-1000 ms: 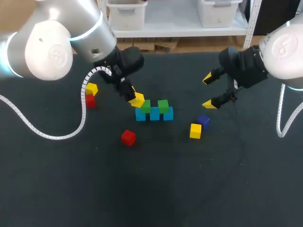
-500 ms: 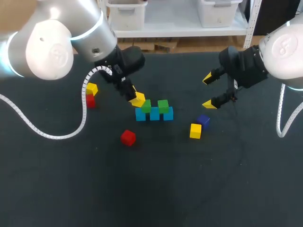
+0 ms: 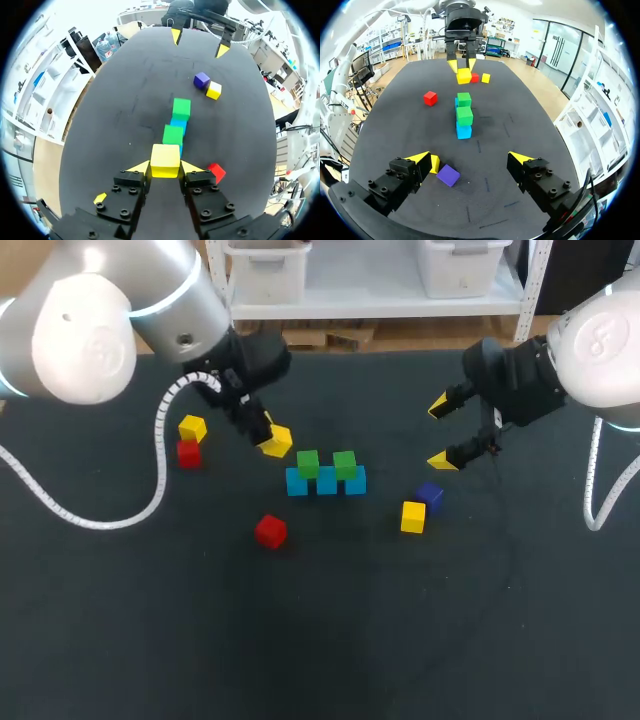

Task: Place the blue cubes, place green cubes on the blue cubes, place the yellow cubes on the green cubes, then place the red cubes on the yellow cubes, and place purple cube on the red cubes.

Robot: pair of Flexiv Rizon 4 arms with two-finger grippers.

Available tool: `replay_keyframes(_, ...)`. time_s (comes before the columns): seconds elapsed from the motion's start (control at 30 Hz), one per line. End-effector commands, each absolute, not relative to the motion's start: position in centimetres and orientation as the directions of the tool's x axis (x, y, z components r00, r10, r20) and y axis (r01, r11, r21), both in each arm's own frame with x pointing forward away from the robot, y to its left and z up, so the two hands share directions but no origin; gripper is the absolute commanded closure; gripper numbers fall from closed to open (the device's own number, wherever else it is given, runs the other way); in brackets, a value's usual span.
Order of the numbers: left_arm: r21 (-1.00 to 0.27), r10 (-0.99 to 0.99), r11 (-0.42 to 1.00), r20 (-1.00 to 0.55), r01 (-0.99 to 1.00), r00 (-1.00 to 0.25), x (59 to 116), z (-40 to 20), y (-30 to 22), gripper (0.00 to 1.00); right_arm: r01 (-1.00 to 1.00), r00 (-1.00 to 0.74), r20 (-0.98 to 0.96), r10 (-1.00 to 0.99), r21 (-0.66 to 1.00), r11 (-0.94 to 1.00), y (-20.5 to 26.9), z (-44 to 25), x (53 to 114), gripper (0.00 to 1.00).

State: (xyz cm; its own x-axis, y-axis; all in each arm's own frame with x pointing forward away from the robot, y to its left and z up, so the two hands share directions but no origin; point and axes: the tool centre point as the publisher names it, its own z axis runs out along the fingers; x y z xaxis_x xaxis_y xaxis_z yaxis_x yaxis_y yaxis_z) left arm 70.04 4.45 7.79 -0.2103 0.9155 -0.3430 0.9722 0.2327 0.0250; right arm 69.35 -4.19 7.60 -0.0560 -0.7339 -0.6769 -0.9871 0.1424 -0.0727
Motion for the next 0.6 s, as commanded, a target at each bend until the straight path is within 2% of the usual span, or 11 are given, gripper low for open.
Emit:
replay_keyframes(0.03,0.026,0.907,0.257,-0.352,0.966,-0.231,68.2,7.1,6.5,1.0,-0.987,-0.055,-0.679,-0.732,-0.073,0.141,-4.2,7.6,69.4,0.0)
replay_keyframes(0.37,-0.041,0.881,0.364,-0.309,0.93,-0.359,67.2,2.4,10.4,1.0,-0.987,-0.055,-0.679,-0.732,-0.073,0.141,-4.2,7.6,69.4,0.0)
replay_keyframes(0.6,-0.045,0.883,0.368,-0.295,0.929,-0.364,67.2,0.6,10.9,1.0,-0.987,-0.055,-0.679,-0.732,-0.073,0.141,-4.2,7.6,69.4,0.0)
